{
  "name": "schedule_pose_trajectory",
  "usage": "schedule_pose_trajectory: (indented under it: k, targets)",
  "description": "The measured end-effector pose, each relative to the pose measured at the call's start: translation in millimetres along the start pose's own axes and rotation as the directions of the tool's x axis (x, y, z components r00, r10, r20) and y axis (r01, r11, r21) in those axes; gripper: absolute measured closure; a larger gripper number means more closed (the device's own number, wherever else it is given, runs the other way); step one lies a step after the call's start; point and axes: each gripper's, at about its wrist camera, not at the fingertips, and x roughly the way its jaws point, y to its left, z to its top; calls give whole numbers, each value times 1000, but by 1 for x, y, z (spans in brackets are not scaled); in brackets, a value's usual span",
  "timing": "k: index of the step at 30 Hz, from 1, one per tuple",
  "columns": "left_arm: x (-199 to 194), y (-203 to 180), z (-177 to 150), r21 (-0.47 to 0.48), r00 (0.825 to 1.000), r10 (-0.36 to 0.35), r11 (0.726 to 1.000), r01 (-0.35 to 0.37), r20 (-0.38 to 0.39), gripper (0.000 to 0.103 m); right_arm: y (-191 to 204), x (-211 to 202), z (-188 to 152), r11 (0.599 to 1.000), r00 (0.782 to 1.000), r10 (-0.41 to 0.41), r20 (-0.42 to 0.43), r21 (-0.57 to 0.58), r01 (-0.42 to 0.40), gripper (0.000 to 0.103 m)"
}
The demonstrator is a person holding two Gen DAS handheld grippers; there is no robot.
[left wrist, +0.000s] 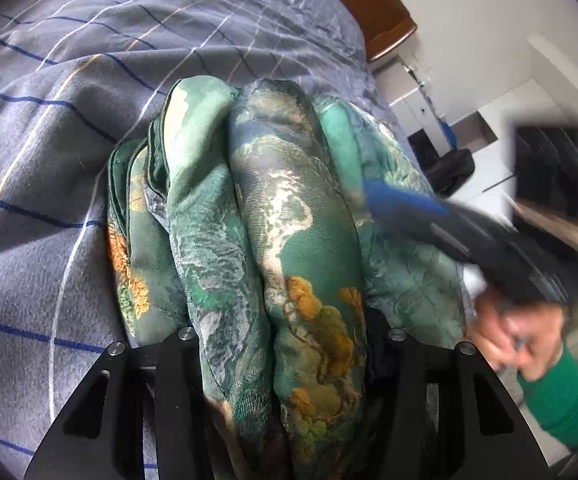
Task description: Fold large clothes
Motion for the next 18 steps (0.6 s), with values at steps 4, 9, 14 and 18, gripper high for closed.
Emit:
schedule_pose_trajectory:
  k: [4,9,14,18]
  targets:
    - [-3,1,-1,0,1000,-9,1000,9,1,50,25,-70,-66,992,998,-47,40,-115,52,66]
    - [1,2,1,2,1000,-15,1000,15,10,49,47,-116,-152,985,997,-60,53,-156,68,67]
    - [3,-1,-4,5,999,3,1000,-3,42,48,19,-49,-174,993,995,-98,-18,-72,96,69]
    - [-3,1,-6,-21,998,-23,999,24,59,47,22,-59,-173,990,992,-123,34,-62,125,69]
